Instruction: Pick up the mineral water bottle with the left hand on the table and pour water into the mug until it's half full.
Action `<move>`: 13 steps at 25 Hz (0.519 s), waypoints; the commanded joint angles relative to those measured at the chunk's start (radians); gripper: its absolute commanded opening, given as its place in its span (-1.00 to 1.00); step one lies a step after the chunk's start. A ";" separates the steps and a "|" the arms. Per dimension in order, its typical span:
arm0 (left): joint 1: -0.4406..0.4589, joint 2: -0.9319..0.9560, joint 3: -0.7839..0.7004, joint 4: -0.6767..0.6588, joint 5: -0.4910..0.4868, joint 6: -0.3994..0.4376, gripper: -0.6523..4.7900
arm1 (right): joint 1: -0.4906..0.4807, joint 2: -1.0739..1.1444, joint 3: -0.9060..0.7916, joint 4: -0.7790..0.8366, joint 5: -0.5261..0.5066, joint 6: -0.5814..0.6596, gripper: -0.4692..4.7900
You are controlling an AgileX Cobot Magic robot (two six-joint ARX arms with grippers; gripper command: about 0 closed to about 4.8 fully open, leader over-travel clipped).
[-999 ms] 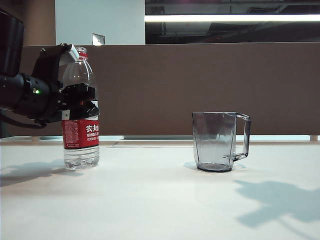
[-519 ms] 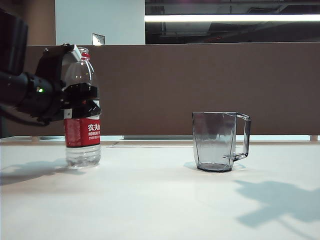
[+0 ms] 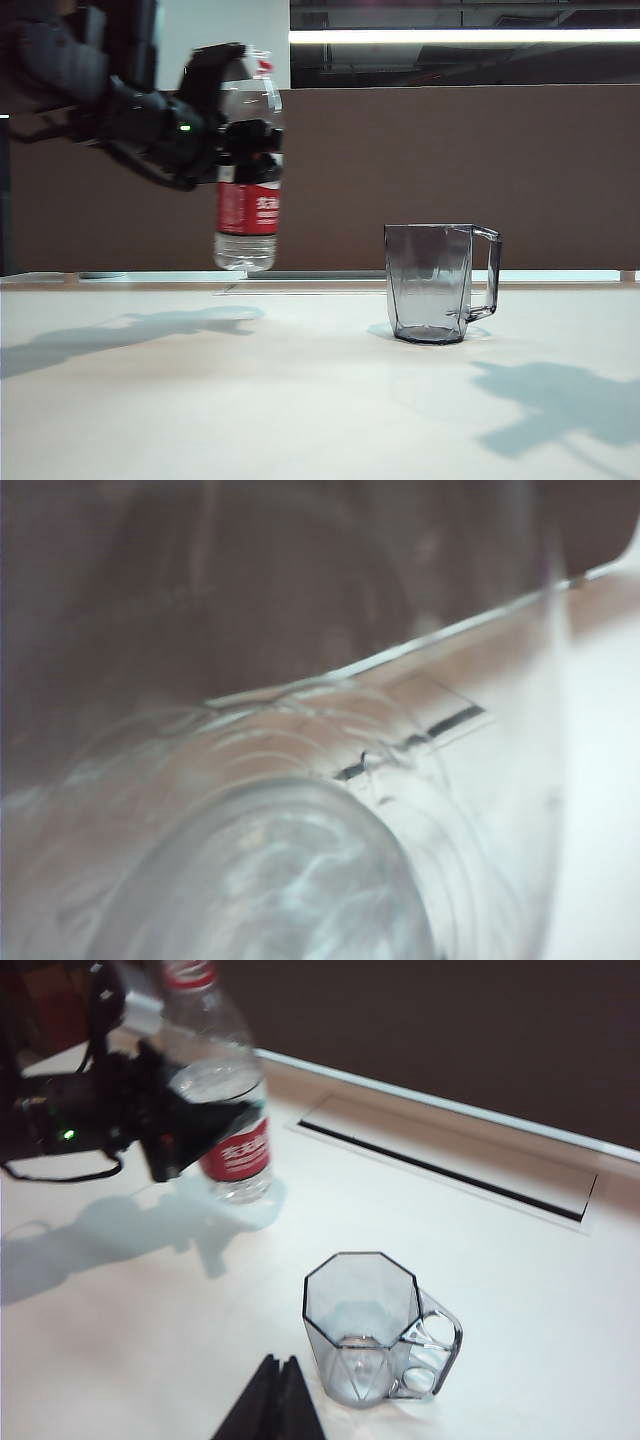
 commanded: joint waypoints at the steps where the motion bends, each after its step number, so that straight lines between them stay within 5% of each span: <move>1: -0.027 0.040 0.082 -0.002 0.004 0.079 0.03 | 0.000 -0.003 0.008 0.003 -0.002 -0.004 -0.83; 13: -0.088 0.182 0.278 -0.104 0.004 0.318 0.03 | 0.000 -0.003 0.008 -0.004 -0.002 -0.003 -0.83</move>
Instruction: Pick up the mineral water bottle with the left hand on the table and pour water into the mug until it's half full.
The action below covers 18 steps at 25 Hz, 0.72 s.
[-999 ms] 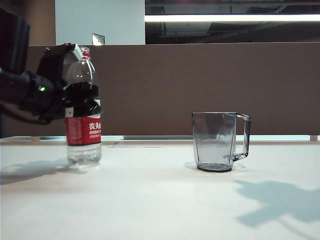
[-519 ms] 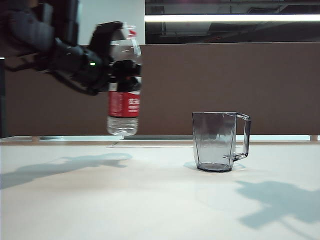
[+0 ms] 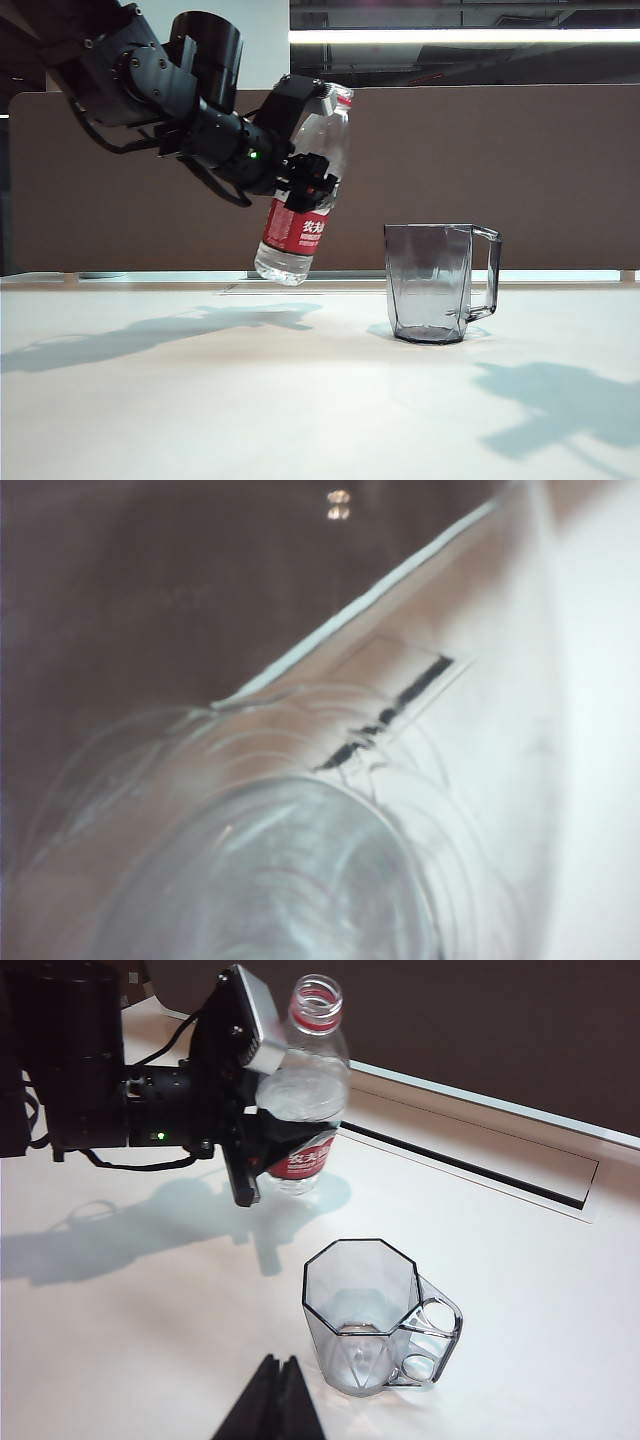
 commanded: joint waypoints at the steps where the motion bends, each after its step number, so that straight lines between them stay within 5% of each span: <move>1: -0.022 0.007 0.031 0.058 0.005 0.089 0.03 | 0.000 -0.003 0.008 0.017 -0.002 -0.004 -0.83; 14: -0.092 0.054 0.029 0.080 0.005 0.418 0.03 | 0.000 -0.003 0.008 0.017 -0.003 -0.003 -0.83; 18: -0.089 0.058 0.029 0.095 0.005 0.454 0.03 | 0.000 -0.003 0.008 0.017 -0.003 -0.003 -0.83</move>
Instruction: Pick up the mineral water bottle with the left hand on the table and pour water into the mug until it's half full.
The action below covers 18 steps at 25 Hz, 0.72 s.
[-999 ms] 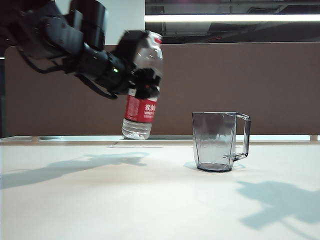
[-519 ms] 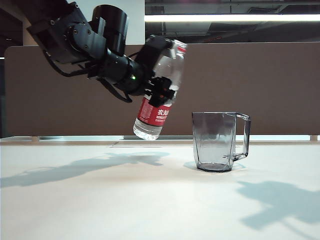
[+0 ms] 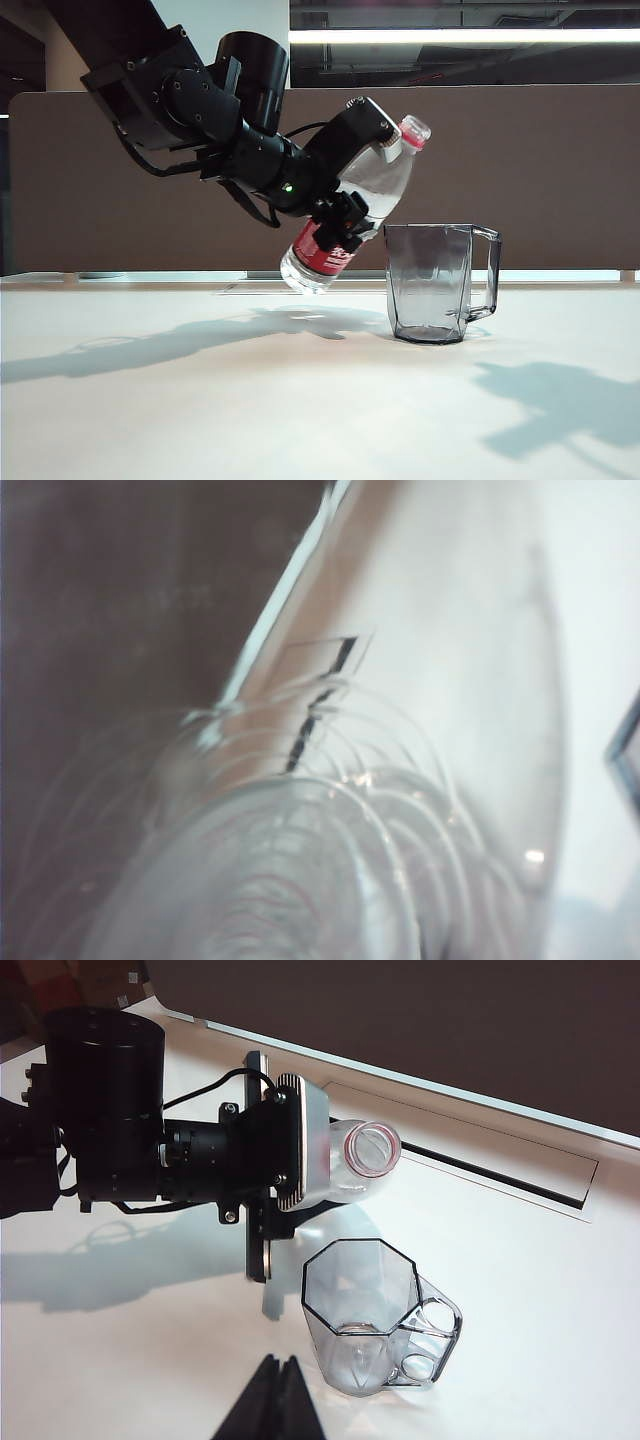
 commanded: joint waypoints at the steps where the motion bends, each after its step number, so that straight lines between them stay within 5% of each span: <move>1: 0.002 -0.013 0.010 0.083 0.002 0.028 0.03 | 0.000 -0.003 0.008 0.017 -0.003 -0.003 -0.83; 18: 0.020 0.035 0.011 0.192 0.002 0.314 0.03 | 0.000 -0.003 0.008 0.016 -0.029 -0.003 -0.83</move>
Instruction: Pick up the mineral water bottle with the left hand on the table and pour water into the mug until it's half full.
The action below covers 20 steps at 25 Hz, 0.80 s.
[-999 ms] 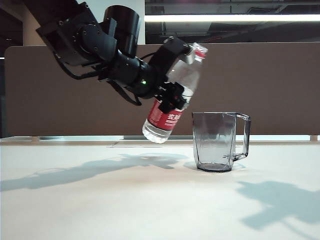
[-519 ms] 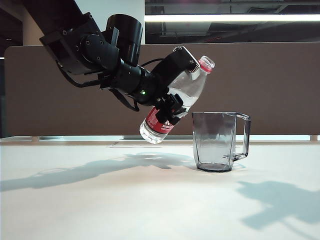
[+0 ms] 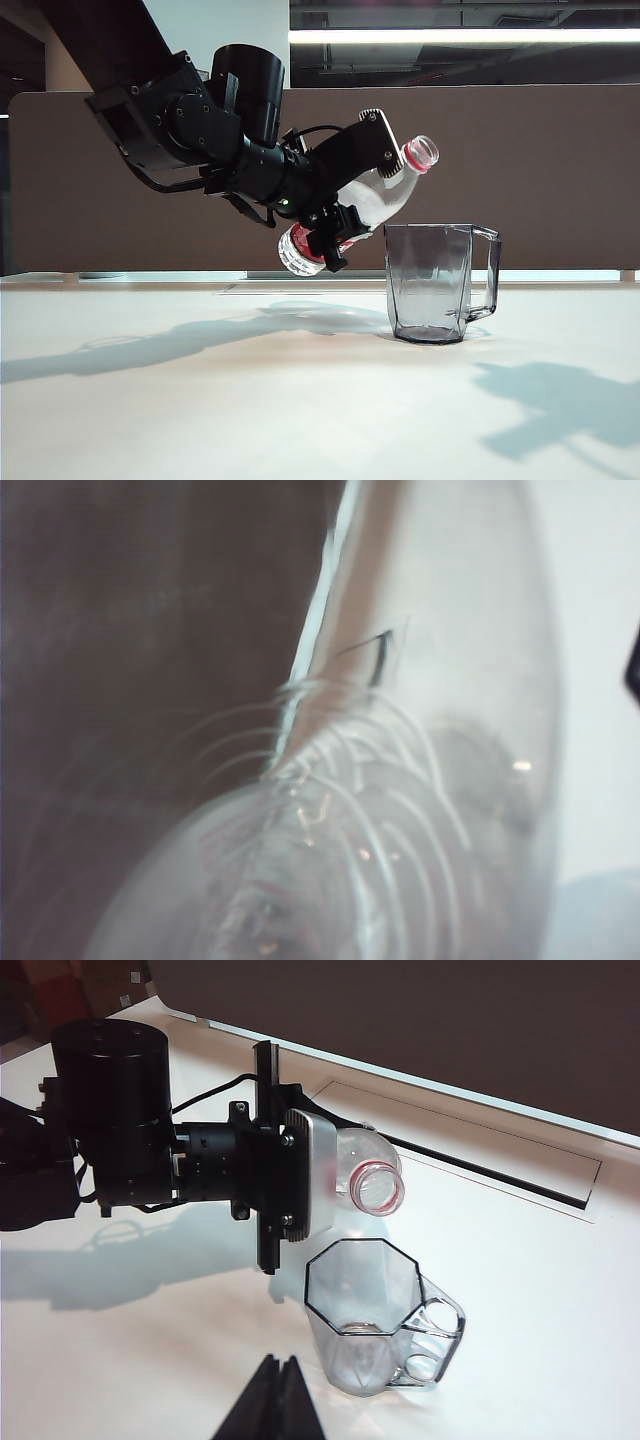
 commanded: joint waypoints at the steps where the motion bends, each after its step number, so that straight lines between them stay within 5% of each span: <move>1: 0.011 -0.010 0.011 0.078 0.003 0.067 0.03 | 0.000 -0.003 0.008 0.016 -0.020 -0.003 -0.83; 9: 0.018 0.009 0.015 0.140 0.003 0.215 0.03 | 0.000 -0.003 0.008 0.017 -0.020 -0.003 -0.83; 20: 0.026 0.029 0.016 0.183 0.003 0.312 0.03 | 0.000 -0.003 0.008 0.016 -0.020 -0.003 -0.83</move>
